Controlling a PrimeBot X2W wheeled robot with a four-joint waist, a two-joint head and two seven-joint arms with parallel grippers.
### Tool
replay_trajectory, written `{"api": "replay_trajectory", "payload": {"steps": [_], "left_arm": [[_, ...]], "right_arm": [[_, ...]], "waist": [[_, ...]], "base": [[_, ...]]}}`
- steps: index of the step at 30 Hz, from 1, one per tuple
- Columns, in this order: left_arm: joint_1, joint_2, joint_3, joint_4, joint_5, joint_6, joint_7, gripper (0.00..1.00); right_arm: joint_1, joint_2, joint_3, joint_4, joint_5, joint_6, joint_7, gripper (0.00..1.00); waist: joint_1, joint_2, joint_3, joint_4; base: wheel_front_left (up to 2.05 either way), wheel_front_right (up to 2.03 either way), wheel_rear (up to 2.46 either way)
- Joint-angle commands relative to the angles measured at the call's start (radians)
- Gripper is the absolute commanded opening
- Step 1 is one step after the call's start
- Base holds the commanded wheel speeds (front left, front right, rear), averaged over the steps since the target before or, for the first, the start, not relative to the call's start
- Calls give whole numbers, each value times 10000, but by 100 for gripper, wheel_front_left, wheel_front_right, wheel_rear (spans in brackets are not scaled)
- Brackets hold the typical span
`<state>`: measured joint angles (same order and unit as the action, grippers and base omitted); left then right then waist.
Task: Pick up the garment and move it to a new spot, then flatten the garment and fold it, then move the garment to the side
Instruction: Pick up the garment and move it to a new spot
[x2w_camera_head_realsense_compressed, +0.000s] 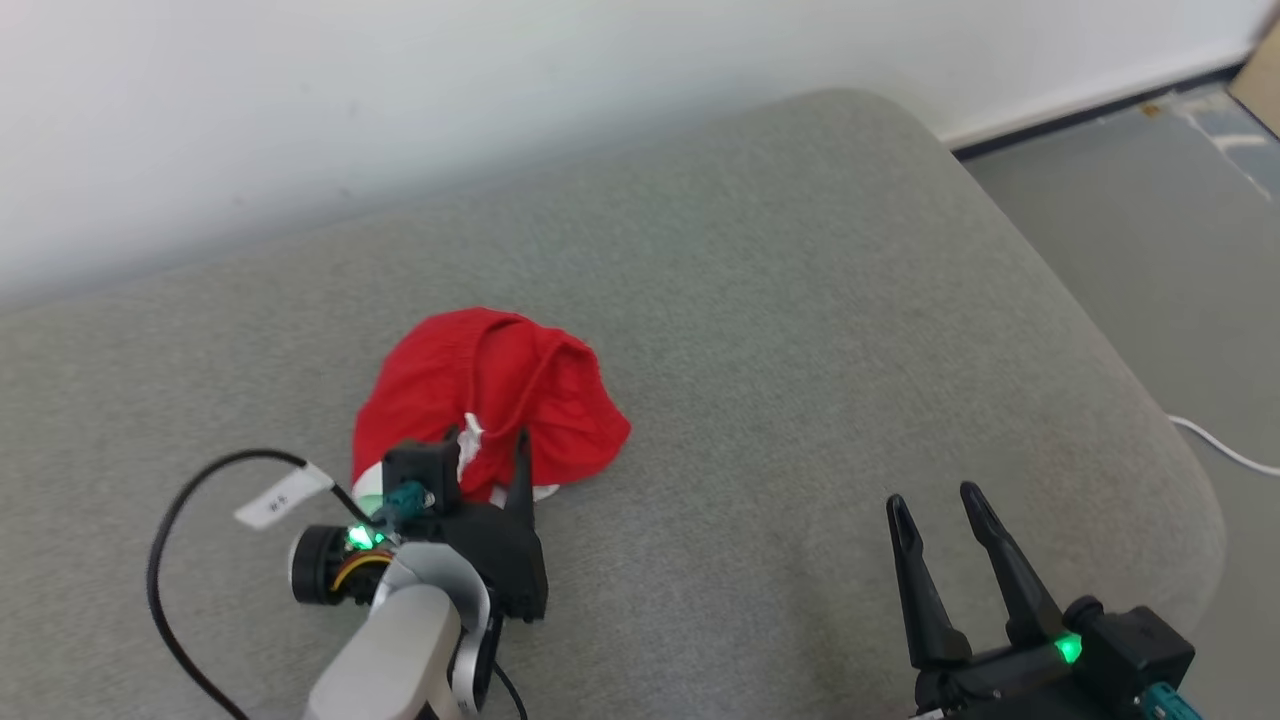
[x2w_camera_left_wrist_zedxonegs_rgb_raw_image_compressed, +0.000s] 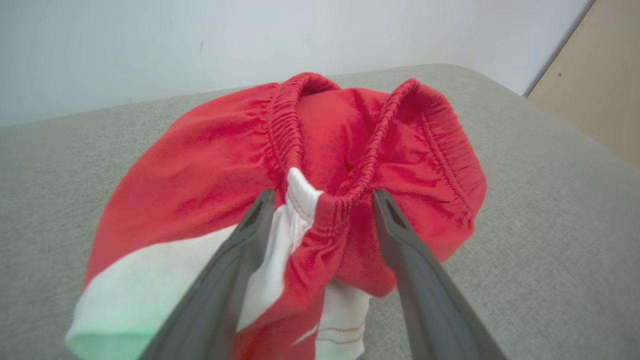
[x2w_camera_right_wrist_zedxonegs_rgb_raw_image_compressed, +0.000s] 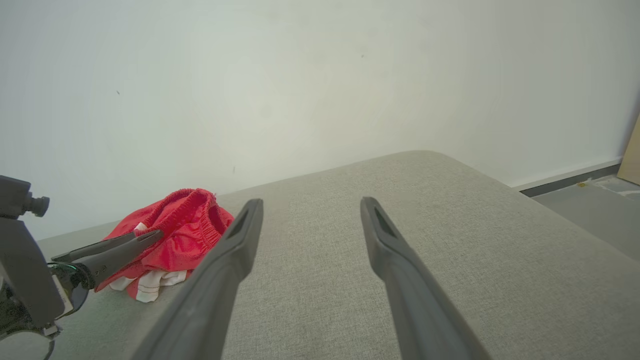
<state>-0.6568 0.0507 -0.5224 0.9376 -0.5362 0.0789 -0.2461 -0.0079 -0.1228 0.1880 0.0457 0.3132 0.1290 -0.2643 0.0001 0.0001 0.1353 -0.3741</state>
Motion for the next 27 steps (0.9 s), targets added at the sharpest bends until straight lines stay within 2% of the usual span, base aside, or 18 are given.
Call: {"api": "replay_trajectory", "payload": {"steps": [1, 4, 10, 11, 16, 22, 27], "left_arm": [[343, 0, -48, -150, 57, 7, -106, 100], [820, 149, 45, -752, 316, 104, -186, 100], [2682, 760, 663, -3363, 1175, 471, -187, 100], [2682, 760, 663, -3363, 1175, 471, -187, 100], [4513, 1034, 1349, -5365, 1731, 700, -189, 100], [6326, 1190, 1944, -7464, 3003, 609, -185, 100], [7603, 1130, 2168, -8674, 3895, 261, -184, 100]], "right_arm": [[195, -48, -3, 2, -79, 34, -14, 100], [424, -109, 2, -11, -78, 34, -14, 100], [682, -156, 104, -55, -148, 34, -14, 100], [682, -156, 104, -55, -148, 34, -14, 100], [906, -138, 51, -18, -167, 34, -14, 100], [1206, -98, 66, 13, -243, 34, -14, 100], [1518, -36, 18, 55, -276, 34, -14, 100]], "waist": [[-1, -1, -686, 683], [-1, -1, -1044, 1138], [-1, -1, -1499, 2001], [-1, -1, -1499, 2001], [-1, -1, -1861, 2606], [-1, -1, -2219, 2993], [-1, -1, -2599, 3106]], "base": [[0, 0, 0], [0, 0, 0], [0, 0, 0], [0, 0, 0], [0, 0, 0], [0, 0, 0], [0, 0, 0]]}}
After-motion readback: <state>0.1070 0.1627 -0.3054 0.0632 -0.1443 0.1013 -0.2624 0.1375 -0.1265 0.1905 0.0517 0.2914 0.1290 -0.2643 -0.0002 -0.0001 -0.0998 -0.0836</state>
